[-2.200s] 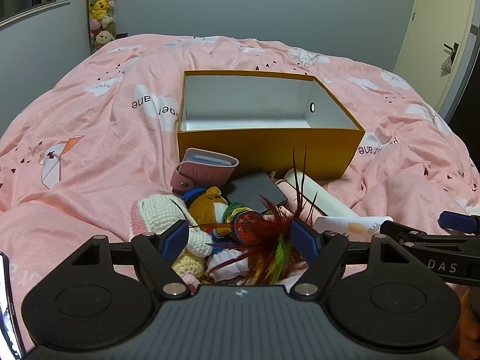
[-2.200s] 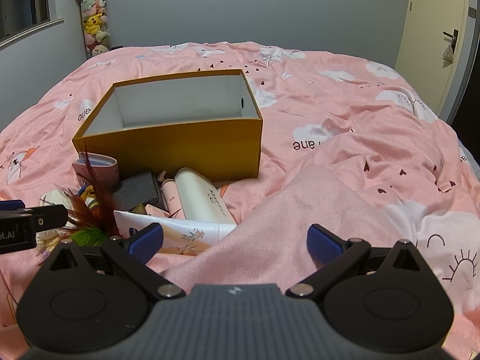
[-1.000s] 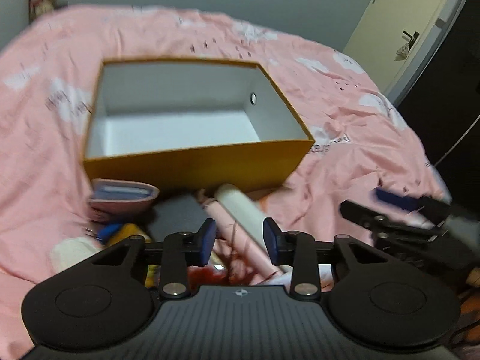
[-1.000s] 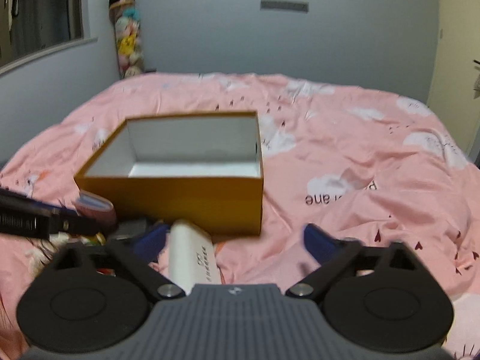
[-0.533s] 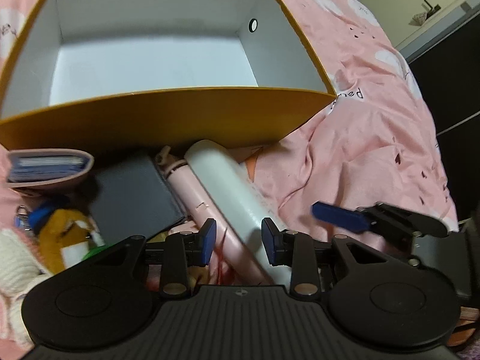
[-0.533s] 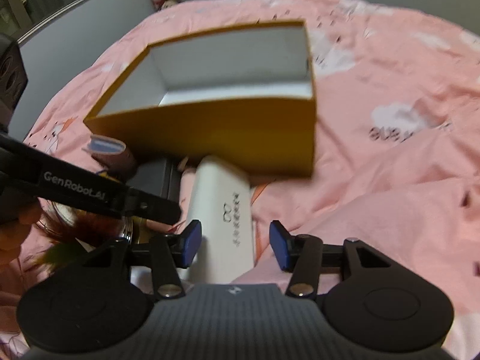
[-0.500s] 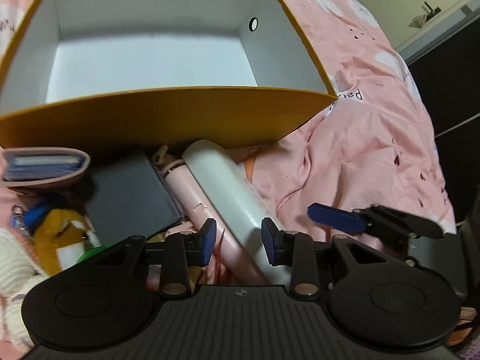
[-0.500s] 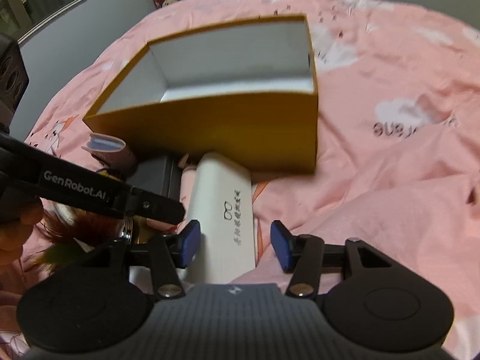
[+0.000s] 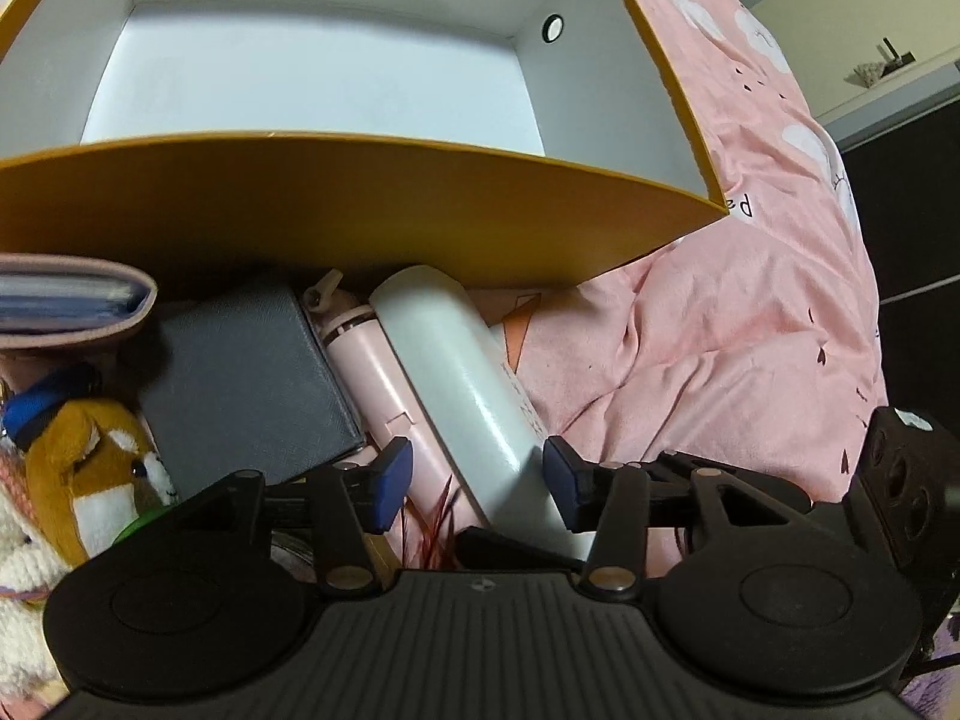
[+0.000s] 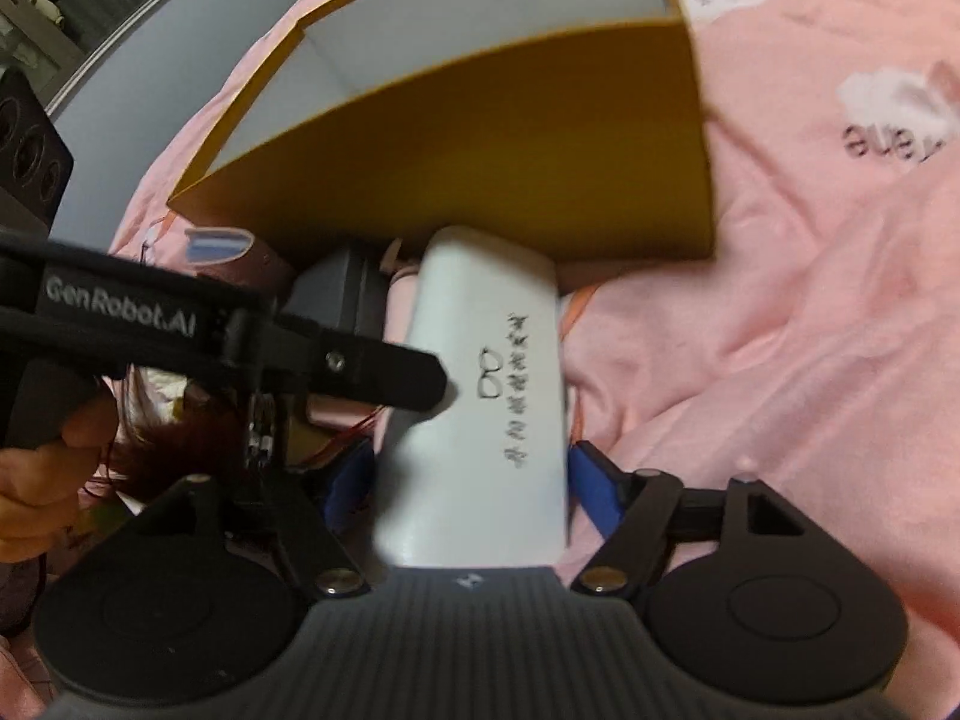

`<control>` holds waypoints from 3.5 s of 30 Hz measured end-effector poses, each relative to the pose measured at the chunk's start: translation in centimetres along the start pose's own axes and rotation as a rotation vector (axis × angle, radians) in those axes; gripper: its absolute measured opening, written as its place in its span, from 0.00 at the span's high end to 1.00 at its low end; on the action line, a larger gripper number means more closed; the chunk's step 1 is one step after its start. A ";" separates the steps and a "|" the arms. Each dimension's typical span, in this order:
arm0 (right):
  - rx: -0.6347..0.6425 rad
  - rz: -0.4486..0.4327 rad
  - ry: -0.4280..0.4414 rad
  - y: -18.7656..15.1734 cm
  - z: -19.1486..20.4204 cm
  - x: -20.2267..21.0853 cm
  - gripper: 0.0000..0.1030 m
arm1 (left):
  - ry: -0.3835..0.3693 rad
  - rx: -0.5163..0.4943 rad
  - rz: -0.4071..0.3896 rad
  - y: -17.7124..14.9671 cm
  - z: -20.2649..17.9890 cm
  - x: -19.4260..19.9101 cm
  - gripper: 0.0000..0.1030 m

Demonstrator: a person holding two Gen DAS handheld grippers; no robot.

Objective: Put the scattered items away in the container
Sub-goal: 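Grasp the white tube with black text with the left gripper, then grasp the pink selfie stick with the right gripper while the left lifts the white tube, then carry both items over the shoebox while the left gripper releases the white tube inside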

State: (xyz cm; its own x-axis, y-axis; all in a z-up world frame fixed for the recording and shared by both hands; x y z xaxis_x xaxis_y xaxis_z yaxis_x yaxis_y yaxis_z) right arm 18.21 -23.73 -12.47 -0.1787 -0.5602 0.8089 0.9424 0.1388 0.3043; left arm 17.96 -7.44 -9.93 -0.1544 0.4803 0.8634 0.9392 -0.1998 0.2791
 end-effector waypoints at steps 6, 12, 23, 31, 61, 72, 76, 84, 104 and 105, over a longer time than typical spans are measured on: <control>-0.019 -0.035 0.075 -0.2 0.5 1.5 0.34 | -0.058 0.055 -0.033 -0.2 0.9 0.9 0.39; 0.016 -0.051 0.131 -0.9 3.1 2.3 0.35 | -0.064 0.097 -0.038 -0.6 1.3 1.0 0.48; 0.106 -0.048 0.100 -1.7 5.1 2.6 0.29 | -0.042 0.110 -0.137 -1.4 2.6 3.9 0.64; 0.193 -0.050 0.149 -1.3 5.5 4.6 0.29 | -0.017 0.094 -0.217 -1.9 4.1 7.8 0.67; 0.176 0.172 -0.113 4.0 4.4 -4.3 0.70 | -0.022 0.098 -0.260 -2.9 7.2 9.6 0.67; 0.150 0.005 -0.046 2.4 5.6 2.5 0.71 | -0.027 0.057 -0.306 -3.3 6.4 11.8 0.67; 0.138 -0.062 -0.008 2.8 6.2 5.6 0.71 | -0.015 0.018 -0.326 -2.8 5.8 13.1 0.67; 0.152 -0.174 0.081 5.8 8.1 9.9 0.71 | 0.017 -0.078 -0.380 0.5 4.9 16.5 0.67; 0.131 -0.275 0.053 19.3 10.3 4.7 0.71 | 0.083 -0.197 -0.125 15.1 9.7 5.7 0.68; 0.121 -0.259 0.046 19.7 9.8 3.6 0.71 | 0.071 -0.200 -0.103 15.2 9.9 4.8 0.68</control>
State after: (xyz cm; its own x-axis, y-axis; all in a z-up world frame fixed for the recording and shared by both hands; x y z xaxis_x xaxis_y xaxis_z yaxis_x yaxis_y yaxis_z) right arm 33.38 -14.99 1.43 -0.3938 -0.6256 0.6734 0.8259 0.0808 0.5580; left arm 34.53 0.29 -5.74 -0.2741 0.4466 0.8517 0.8393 -0.3213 0.4386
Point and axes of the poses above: each gripper's, at about its wrist camera, not at the fingertips, and x roughly against the way its jaws point, z to its left, y to its top, the point moved 1 cm from there along -x, roughly the way its jaws point, and after that the axes turned 12 degrees about -x, right-handed, at the moved point
